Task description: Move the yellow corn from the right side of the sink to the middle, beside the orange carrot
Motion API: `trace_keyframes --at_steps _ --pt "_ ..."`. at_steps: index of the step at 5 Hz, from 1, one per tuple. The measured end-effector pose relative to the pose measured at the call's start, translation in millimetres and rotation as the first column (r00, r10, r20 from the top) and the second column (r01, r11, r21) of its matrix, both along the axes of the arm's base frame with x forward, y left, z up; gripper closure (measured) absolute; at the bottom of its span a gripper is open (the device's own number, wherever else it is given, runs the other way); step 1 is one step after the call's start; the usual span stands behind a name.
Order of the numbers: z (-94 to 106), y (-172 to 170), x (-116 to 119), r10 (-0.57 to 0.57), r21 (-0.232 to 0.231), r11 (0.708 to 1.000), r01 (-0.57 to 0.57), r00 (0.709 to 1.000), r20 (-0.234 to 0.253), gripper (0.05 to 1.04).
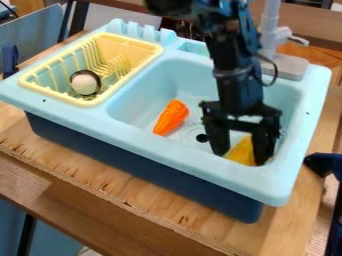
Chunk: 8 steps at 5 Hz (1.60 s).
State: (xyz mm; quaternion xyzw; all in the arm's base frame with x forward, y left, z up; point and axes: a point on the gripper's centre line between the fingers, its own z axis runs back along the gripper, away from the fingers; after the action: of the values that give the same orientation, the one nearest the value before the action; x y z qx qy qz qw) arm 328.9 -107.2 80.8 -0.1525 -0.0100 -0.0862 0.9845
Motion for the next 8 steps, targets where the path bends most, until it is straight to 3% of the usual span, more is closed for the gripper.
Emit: trace_keyframes --at_steps 1,2,3,4,5,6,7,8 --pt "-4.9 -6.2 -0.2 -0.005 -0.029 1.0 0.005 1.0 -0.008 0.118" --pt "-7.6 -8.1 -0.1 -0.014 -0.016 1.0 0.014 1.0 -0.01 0.387" --pt "-6.7 -7.5 0.5 -0.027 -0.001 1.0 0.027 1.0 -0.006 0.449" --pt "-3.5 -6.3 -1.0 -0.054 0.029 0.998 0.055 0.998 -0.019 0.449" --pt "4.0 -4.0 -2.2 -0.105 0.095 0.99 0.108 0.994 -0.034 0.449" --pt "26.7 6.9 0.1 -0.1 0.219 0.97 0.104 0.995 -0.027 0.449" --pt "37.8 17.4 -0.5 -0.119 0.225 0.968 0.115 0.993 0.003 0.449" --pt "26.7 51.0 -5.2 -0.039 0.21 0.977 0.04 0.999 -0.011 0.449"
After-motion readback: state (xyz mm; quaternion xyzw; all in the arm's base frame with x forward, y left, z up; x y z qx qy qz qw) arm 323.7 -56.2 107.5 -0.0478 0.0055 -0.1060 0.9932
